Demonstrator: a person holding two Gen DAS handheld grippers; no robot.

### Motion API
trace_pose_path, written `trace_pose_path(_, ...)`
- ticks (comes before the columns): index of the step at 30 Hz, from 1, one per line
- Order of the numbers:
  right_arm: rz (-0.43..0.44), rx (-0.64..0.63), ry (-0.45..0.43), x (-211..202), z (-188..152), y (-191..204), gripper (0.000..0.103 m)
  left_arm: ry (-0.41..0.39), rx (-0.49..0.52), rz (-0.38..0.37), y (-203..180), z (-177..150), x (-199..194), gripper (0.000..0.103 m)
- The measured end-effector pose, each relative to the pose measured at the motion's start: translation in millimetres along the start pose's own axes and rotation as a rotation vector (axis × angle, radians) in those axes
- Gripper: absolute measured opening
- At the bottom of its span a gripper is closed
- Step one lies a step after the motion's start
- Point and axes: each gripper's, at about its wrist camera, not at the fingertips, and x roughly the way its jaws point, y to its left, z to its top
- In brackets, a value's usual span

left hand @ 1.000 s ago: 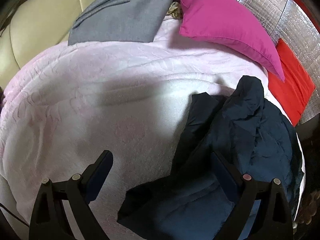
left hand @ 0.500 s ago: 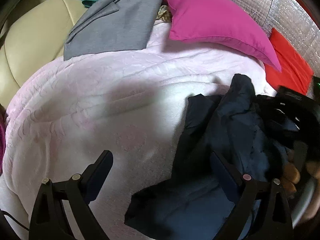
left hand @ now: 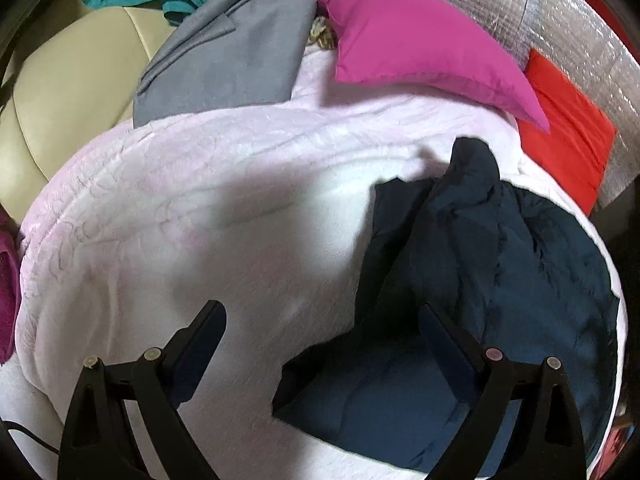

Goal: Fold large clothes

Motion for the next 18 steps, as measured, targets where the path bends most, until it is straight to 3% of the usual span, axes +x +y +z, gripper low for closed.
trace_pose_path(4,-0.055,0.095,-0.005,-34.1,-27.6,-55.1,0.069,0.070,0.046,0.002,0.5,-9.3,20.9,0.098)
trace_pose_path(7,-0.031,0.190,0.023,-34.9,-46.3,-94.5,0.049,0.078,0.042,-0.041,8.5,-9.0,20.7,0.098)
trace_pose_path(9,0.027,0.244,0.014,-43.9,-46.3,-103.0,0.048,0.058,0.033,-0.060,14.0,-6.9,11.5,0.098)
trace_pose_path(10,0.073,0.270,-0.004,-52.6,-43.9,-105.4,0.050,0.038,0.027,-0.082,17.2,-4.7,4.7,0.098)
trace_pose_path(12,0.125,0.281,-0.090,-77.3,-38.9,-113.1,0.067,-0.008,0.013,-0.157,24.0,0.5,-7.9,0.098)
trace_pose_path(13,0.113,0.279,-0.123,-86.3,-37.3,-118.4,0.082,-0.023,0.002,-0.200,27.6,3.9,-12.2,0.098)
trace_pose_path(15,0.100,0.292,-0.157,-97.9,-31.6,-136.0,0.085,-0.018,-0.022,-0.281,33.2,10.6,-11.8,0.098)
trace_pose_path(18,0.138,0.369,-0.101,-82.0,-28.2,-159.6,0.085,0.039,-0.079,-0.390,36.4,18.9,4.2,0.098)
